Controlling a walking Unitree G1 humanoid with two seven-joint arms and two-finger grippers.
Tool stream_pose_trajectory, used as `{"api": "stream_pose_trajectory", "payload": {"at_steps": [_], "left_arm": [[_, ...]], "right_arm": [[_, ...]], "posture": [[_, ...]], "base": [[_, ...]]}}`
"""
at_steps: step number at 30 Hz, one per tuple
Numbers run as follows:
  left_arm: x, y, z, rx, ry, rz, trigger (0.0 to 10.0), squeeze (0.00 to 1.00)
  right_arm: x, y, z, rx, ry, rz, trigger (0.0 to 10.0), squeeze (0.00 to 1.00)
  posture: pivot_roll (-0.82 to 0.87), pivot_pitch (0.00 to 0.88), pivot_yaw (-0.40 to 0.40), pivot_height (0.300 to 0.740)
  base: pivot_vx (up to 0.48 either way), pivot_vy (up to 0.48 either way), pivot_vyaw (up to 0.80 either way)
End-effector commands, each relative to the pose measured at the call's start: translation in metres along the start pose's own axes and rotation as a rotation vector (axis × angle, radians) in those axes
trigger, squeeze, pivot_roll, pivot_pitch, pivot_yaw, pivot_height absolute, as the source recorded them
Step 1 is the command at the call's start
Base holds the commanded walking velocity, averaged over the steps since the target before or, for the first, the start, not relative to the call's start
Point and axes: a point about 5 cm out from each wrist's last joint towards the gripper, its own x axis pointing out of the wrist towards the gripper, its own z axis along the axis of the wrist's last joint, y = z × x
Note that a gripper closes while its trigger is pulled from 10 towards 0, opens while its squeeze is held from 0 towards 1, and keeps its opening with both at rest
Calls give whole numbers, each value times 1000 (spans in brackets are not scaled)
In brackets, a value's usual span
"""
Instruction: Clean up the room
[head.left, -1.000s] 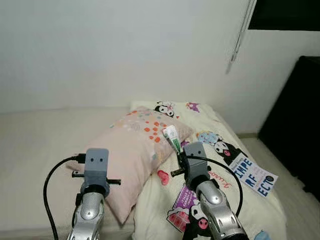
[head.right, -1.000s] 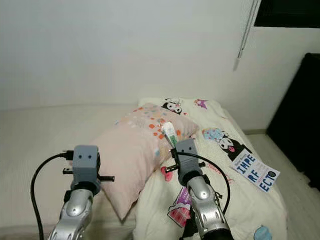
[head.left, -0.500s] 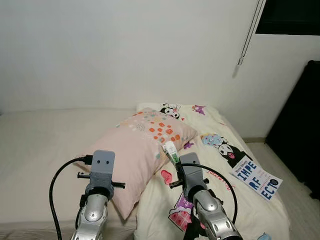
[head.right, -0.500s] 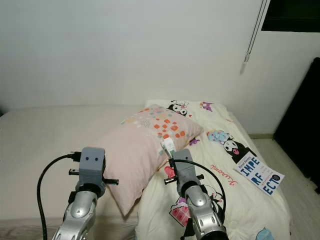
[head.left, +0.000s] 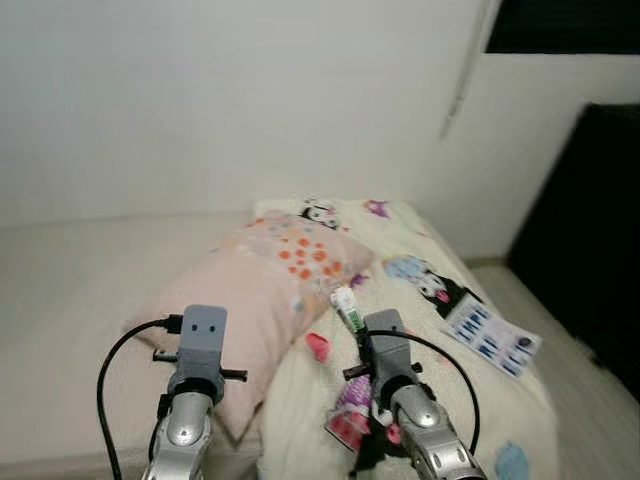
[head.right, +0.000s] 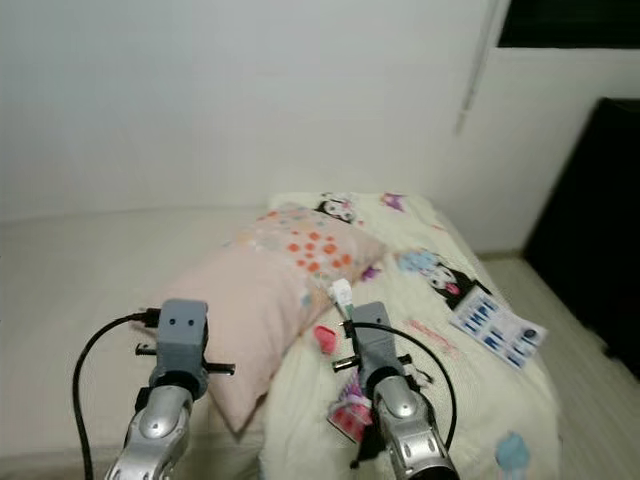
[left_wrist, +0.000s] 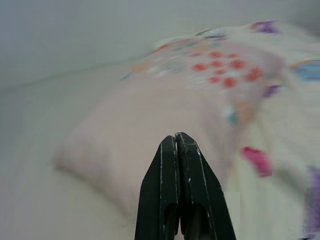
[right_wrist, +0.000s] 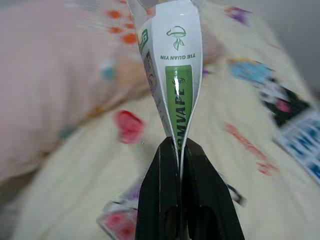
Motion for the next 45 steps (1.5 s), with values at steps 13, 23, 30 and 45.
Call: {"api": "stream_pose_trajectory", "payload": {"at_steps": [13,23,30,45], "left_arm": [[-1,0,-2,12,6,1,10000,0],[-2,2,-1,17,-3,11,10000,0],[-2,2,-1,14,-8,20,10000,0],[-1,1,-2,8,-5,17,10000,0]], "right_arm": [[2,0,1,9,8,-3,10000,0],[3,-1,2,-7,7,2,10000,0],[3,-3,3,-17,7,2,10000,0],[5,-5,2,-76,23,-22,10000,0]], "posture": [[7,0,-60,740],[4,0,-65,740],[1,0,-72,740],[-1,0,-67,740]], "base": [[0,0,-800],[0,0,-800],[0,0,-800],[0,0,-800]]}}
